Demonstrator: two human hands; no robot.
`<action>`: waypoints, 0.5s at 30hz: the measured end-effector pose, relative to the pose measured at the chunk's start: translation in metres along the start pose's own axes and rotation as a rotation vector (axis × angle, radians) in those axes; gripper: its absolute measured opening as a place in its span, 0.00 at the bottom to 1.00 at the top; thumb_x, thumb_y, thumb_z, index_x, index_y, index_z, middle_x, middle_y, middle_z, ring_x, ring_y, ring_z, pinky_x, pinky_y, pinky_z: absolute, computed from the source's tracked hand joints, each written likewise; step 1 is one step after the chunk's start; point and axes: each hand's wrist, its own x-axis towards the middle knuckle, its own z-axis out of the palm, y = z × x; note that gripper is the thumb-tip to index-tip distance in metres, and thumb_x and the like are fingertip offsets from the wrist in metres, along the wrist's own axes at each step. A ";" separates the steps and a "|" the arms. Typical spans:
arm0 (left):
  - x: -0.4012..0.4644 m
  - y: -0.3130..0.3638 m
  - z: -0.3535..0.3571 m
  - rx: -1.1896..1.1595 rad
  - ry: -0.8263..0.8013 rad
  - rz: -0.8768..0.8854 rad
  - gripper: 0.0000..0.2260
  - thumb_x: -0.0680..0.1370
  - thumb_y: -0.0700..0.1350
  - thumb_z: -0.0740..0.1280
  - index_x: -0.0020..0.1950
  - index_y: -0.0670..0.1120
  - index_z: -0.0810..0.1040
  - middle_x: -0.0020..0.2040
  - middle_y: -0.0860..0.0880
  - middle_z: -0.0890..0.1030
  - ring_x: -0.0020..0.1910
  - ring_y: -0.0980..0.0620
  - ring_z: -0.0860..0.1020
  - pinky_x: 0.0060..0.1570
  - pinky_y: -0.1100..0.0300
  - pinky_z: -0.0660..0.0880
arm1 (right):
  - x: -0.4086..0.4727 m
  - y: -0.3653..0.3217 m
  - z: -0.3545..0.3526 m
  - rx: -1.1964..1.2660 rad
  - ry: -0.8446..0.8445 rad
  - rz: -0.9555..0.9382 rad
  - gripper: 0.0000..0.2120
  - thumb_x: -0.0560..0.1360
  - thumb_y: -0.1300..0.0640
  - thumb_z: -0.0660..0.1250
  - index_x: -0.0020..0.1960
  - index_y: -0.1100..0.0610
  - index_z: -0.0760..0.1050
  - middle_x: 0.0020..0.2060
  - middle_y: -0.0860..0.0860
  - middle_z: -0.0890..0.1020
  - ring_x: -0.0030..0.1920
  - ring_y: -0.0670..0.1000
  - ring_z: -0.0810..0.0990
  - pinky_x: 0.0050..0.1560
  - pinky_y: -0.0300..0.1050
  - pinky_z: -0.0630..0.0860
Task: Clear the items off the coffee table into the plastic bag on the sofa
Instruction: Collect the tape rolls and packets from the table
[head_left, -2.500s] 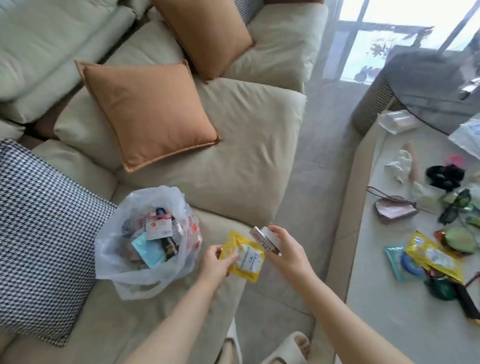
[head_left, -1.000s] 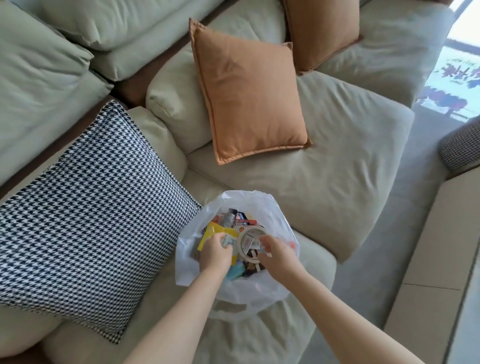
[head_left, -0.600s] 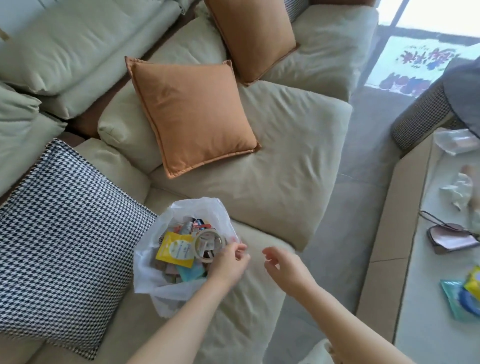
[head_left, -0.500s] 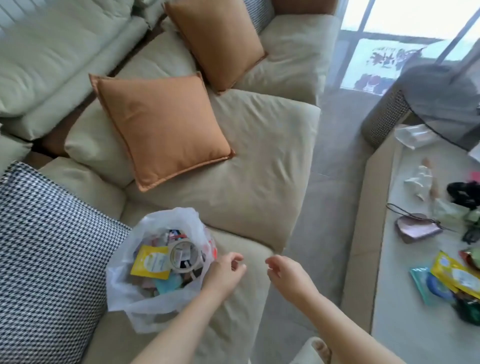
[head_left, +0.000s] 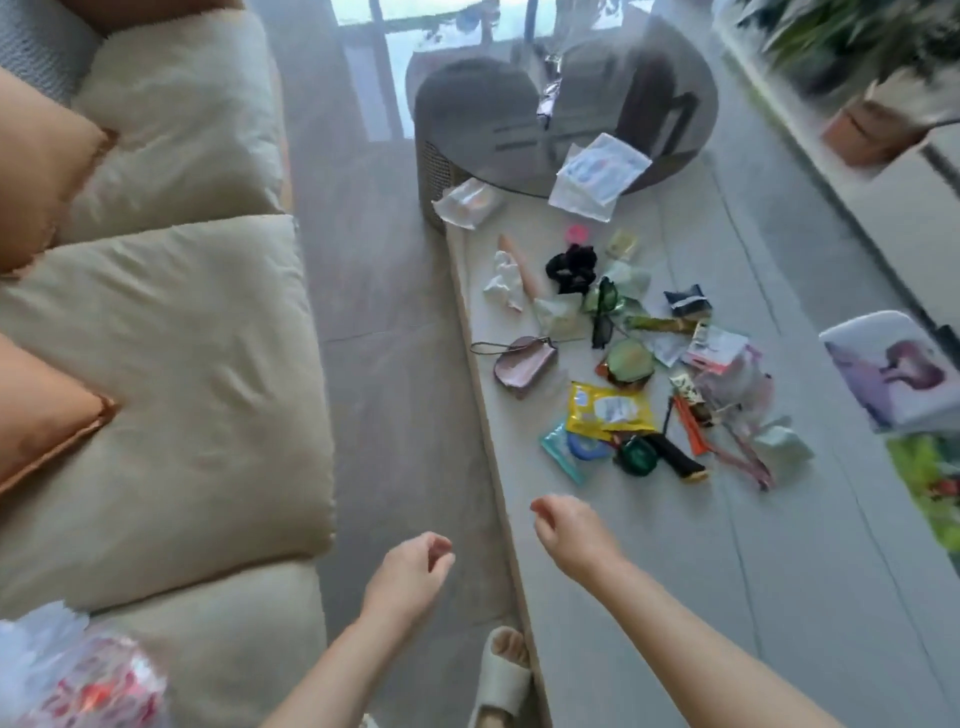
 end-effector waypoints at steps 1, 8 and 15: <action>0.006 0.012 0.008 0.017 -0.019 0.017 0.11 0.79 0.49 0.63 0.59 0.50 0.77 0.56 0.54 0.81 0.55 0.55 0.78 0.55 0.63 0.72 | 0.002 0.017 -0.006 0.014 0.007 0.033 0.14 0.79 0.57 0.57 0.61 0.56 0.74 0.59 0.54 0.78 0.61 0.55 0.75 0.60 0.47 0.71; 0.046 0.083 0.054 0.169 -0.156 0.092 0.11 0.78 0.50 0.63 0.58 0.51 0.78 0.57 0.53 0.81 0.56 0.54 0.78 0.55 0.62 0.73 | -0.002 0.106 -0.036 0.143 0.071 0.277 0.14 0.78 0.55 0.56 0.61 0.53 0.74 0.60 0.51 0.78 0.61 0.54 0.75 0.58 0.46 0.72; 0.110 0.139 0.084 0.267 -0.218 0.139 0.13 0.79 0.51 0.60 0.61 0.50 0.76 0.58 0.52 0.80 0.56 0.52 0.77 0.53 0.61 0.74 | 0.017 0.154 -0.038 0.251 0.112 0.424 0.14 0.79 0.55 0.56 0.62 0.53 0.74 0.60 0.50 0.77 0.59 0.53 0.76 0.56 0.46 0.74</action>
